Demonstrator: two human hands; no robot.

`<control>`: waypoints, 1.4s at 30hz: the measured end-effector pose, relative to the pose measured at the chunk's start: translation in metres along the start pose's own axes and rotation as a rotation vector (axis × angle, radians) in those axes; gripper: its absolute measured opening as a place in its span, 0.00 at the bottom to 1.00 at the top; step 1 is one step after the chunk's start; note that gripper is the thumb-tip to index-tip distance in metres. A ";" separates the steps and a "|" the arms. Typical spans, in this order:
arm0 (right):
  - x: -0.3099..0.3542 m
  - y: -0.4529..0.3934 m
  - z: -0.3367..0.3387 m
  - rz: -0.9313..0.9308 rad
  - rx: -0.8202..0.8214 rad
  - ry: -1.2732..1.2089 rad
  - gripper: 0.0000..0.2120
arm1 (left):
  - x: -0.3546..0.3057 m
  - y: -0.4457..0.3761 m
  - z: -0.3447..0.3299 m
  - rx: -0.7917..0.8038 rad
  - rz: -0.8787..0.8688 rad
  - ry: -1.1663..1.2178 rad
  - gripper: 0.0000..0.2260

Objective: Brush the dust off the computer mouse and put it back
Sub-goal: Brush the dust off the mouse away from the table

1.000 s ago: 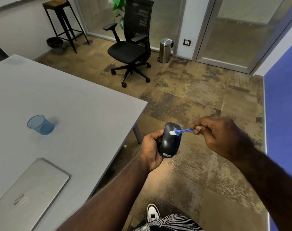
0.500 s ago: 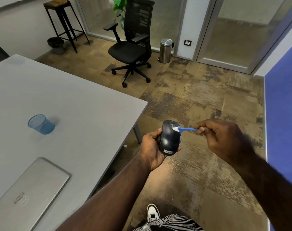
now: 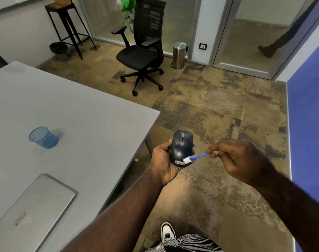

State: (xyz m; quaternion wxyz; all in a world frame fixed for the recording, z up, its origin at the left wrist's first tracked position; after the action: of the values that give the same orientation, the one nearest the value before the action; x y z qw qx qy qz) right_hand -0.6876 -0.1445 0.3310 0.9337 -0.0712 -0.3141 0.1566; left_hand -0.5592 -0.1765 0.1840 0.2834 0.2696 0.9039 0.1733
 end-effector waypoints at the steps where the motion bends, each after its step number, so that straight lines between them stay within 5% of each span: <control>1: -0.005 -0.002 0.005 -0.023 -0.052 0.004 0.09 | 0.000 0.000 0.000 -0.002 0.001 0.000 0.21; 5: -0.020 -0.006 0.025 -0.125 -0.252 0.013 0.09 | 0.002 0.002 -0.003 0.029 0.020 -0.048 0.23; 22: -0.020 -0.016 0.030 -0.125 -0.290 -0.022 0.09 | 0.008 0.008 -0.010 0.051 0.062 -0.135 0.24; 35: 0.023 -0.010 -0.018 0.045 0.159 0.075 0.09 | -0.003 0.000 0.004 -0.026 -0.044 -0.162 0.19; 42: 0.017 -0.013 0.000 -0.048 -0.014 0.083 0.10 | -0.007 -0.009 0.001 -0.012 -0.084 -0.143 0.17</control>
State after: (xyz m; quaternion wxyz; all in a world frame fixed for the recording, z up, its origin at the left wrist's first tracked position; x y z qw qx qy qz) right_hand -0.6717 -0.1507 0.3436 0.9489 -0.0766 -0.2779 0.1287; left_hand -0.5571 -0.1875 0.1825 0.3557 0.2413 0.8909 0.1470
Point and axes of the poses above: each hand's wrist, its own y-axis away from the middle knuckle, its own z-axis out of the back of the hand, x = y × z, the point moved 10 cm from there along -y, towards the middle knuckle, and after that the axes turned 8 degrees about -z, right-handed, at the moved point
